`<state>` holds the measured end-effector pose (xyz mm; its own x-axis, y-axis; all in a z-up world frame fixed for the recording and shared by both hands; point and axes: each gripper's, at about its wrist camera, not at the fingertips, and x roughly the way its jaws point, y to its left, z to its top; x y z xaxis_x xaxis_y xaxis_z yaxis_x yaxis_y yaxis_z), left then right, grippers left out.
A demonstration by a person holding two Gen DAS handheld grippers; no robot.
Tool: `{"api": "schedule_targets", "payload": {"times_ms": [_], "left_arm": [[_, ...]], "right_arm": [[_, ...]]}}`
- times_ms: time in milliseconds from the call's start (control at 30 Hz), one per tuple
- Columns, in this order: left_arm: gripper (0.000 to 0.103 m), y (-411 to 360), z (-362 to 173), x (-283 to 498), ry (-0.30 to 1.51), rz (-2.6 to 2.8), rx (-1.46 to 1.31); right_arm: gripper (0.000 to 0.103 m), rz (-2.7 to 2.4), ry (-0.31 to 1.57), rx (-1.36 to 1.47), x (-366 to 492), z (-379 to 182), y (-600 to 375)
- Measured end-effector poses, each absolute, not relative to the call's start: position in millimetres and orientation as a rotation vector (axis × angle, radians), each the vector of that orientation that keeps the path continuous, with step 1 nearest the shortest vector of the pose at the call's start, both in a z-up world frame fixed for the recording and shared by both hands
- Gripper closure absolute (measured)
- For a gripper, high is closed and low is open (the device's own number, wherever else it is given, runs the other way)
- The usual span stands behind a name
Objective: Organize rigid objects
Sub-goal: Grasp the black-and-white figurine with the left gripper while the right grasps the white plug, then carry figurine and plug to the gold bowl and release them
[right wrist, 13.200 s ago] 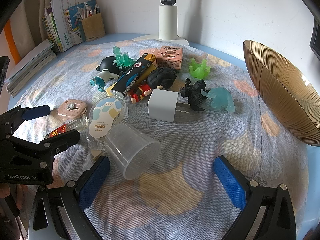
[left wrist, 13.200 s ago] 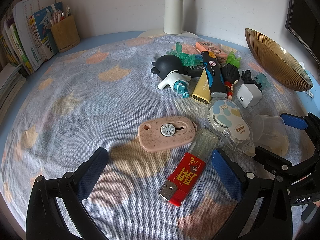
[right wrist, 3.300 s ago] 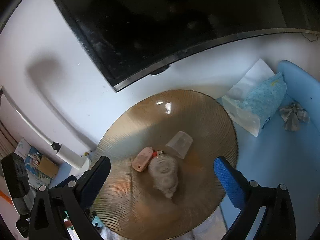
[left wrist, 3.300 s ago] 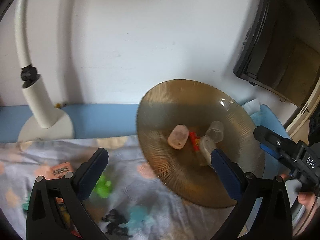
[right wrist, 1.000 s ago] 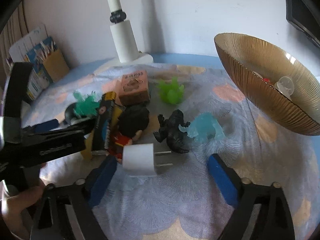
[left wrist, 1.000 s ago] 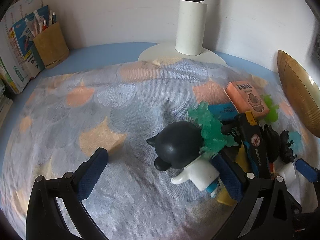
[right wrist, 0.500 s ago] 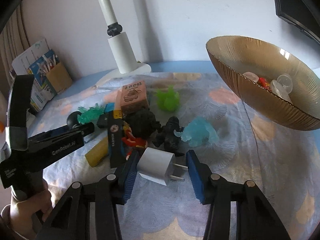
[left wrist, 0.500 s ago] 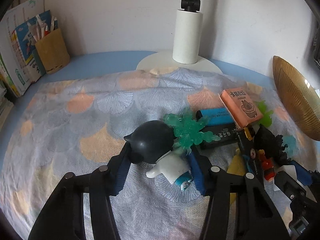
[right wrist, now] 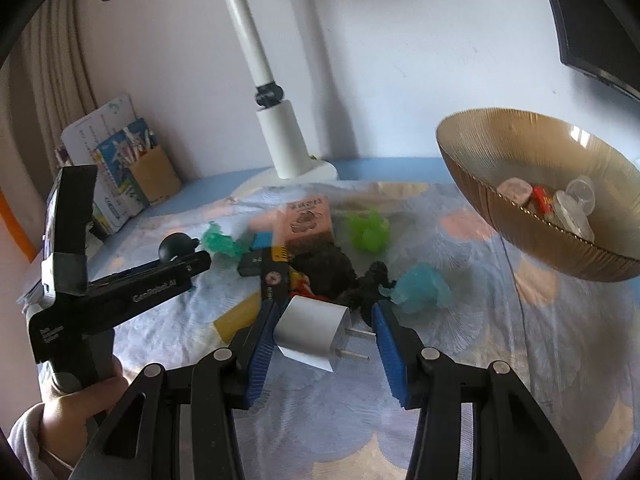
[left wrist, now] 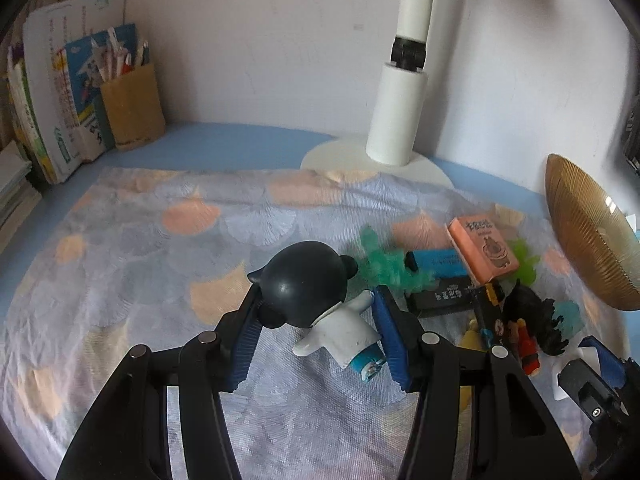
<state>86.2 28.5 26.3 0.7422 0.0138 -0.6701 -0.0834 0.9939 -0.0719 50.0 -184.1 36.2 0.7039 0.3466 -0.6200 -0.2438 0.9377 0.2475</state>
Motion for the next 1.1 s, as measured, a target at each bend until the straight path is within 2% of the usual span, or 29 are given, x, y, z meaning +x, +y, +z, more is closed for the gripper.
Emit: {"api": "schedule_targets", "payload": {"times_ms": [500, 1100], "left_arm": [[0.051, 25, 41, 70, 0.591, 0.083, -0.082], [0.051, 16, 45, 63, 0.553, 0.079, -0.055]], "right_arm": [[0.055, 0.381, 0.665, 0.264, 46, 39, -204], [0.055, 0.431, 0.596, 0.259, 38, 46, -202]]}}
